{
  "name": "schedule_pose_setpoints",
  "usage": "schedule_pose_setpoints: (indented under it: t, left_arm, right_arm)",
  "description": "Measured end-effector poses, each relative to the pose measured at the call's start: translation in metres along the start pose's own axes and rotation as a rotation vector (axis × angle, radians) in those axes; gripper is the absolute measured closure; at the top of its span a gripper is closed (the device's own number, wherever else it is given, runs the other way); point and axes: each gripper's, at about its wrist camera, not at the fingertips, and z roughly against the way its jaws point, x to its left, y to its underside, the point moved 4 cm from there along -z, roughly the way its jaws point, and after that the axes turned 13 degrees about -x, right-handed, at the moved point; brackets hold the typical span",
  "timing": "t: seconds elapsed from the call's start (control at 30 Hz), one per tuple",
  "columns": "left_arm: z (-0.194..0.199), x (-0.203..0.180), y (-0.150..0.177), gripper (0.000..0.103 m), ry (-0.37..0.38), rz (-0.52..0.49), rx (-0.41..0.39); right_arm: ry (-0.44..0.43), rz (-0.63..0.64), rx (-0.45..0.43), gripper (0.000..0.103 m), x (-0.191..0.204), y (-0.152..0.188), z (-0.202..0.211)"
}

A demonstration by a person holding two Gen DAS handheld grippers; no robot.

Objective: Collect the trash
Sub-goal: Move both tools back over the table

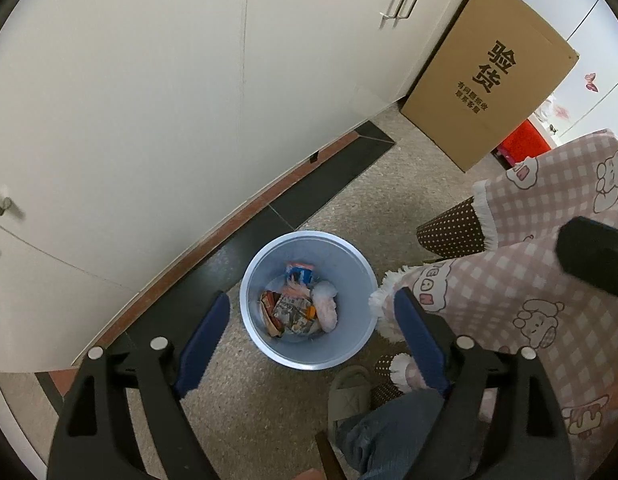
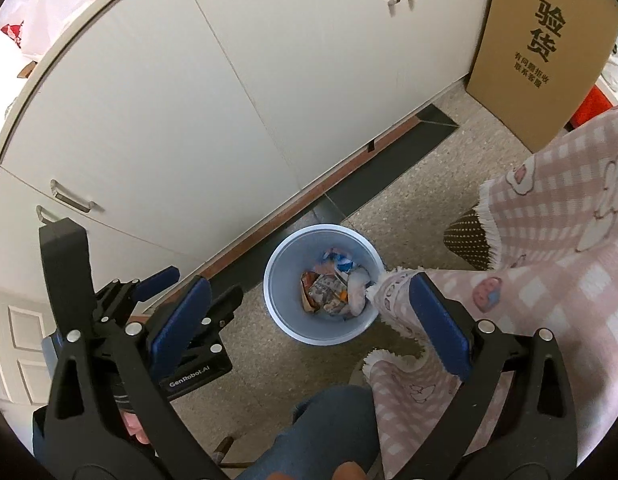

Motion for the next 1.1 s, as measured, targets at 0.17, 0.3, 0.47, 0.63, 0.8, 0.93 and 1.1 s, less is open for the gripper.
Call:
schedule_pose_setpoints:
  t: [0.17,0.3,0.47,0.63,0.8,0.93,1.1]
  left_arm:
    - [0.021,-0.003,-0.002,0.021,-0.021,-0.001,-0.031]
    - [0.048,-0.014,-0.011,0.021,-0.031,-0.015,-0.081]
    - [0.096,-0.038,-0.027,0.017,-0.043,-0.033,-0.175]
    - [0.15,-0.071,-0.045,0.016,-0.029,-0.057,-0.286]
    - [0.203,-0.122,-0.059,0.012,-0.001,-0.12,-0.402]
    - [0.234,-0.173,-0.062,0.011,0.059,-0.187,-0.461]
    - [0.259,-0.244,-0.051,0.011,0.143,-0.293,-0.516]
  right_arm:
    - [-0.006,0.001,-0.053,0.006,0.0,-0.007,0.026]
    - [-0.028,-0.01,-0.111,0.006,-0.002,-0.012,0.055]
    - [-0.075,0.0,-0.231,0.006,-0.006,-0.021,0.115]
    - [-0.121,-0.015,-0.382,0.006,-0.025,-0.023,0.185]
    - [-0.074,-0.077,-0.524,0.006,-0.069,-0.014,0.257]
    - [0.02,-0.129,-0.604,0.006,-0.118,0.003,0.301]
    - [0.196,-0.234,-0.648,0.006,-0.191,0.041,0.343]
